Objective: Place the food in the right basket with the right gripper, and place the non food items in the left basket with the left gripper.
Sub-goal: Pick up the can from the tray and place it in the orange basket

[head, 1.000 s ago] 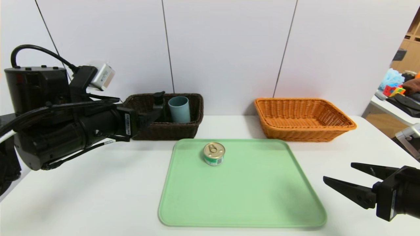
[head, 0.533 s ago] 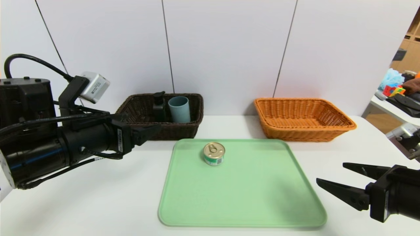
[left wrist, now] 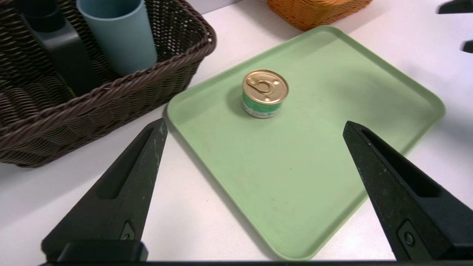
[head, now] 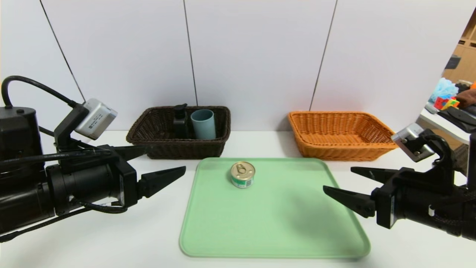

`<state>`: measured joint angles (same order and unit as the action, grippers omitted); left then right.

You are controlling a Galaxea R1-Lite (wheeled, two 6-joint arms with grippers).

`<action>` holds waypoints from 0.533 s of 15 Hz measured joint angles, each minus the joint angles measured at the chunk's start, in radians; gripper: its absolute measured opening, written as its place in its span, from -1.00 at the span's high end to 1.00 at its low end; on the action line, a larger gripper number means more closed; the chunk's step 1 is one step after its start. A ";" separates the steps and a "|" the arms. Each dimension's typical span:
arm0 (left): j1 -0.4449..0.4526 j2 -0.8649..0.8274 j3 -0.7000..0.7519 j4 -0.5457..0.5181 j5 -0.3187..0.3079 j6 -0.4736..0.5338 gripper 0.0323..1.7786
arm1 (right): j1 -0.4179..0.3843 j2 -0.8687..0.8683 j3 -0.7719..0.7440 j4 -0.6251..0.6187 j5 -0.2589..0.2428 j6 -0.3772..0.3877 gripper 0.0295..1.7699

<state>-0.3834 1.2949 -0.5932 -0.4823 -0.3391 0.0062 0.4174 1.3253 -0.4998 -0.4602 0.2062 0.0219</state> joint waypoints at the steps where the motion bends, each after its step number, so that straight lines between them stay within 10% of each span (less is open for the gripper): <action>1: 0.000 -0.007 0.007 0.001 -0.027 0.007 -0.90 | 0.014 0.030 -0.006 -0.029 0.000 0.000 -0.92; 8: -0.001 -0.019 0.036 0.004 -0.191 0.043 -0.90 | 0.110 0.212 -0.060 -0.141 0.000 -0.005 -0.92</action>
<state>-0.3843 1.2757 -0.5574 -0.4785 -0.5304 0.0489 0.5272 1.5370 -0.5594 -0.6009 0.2057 0.0168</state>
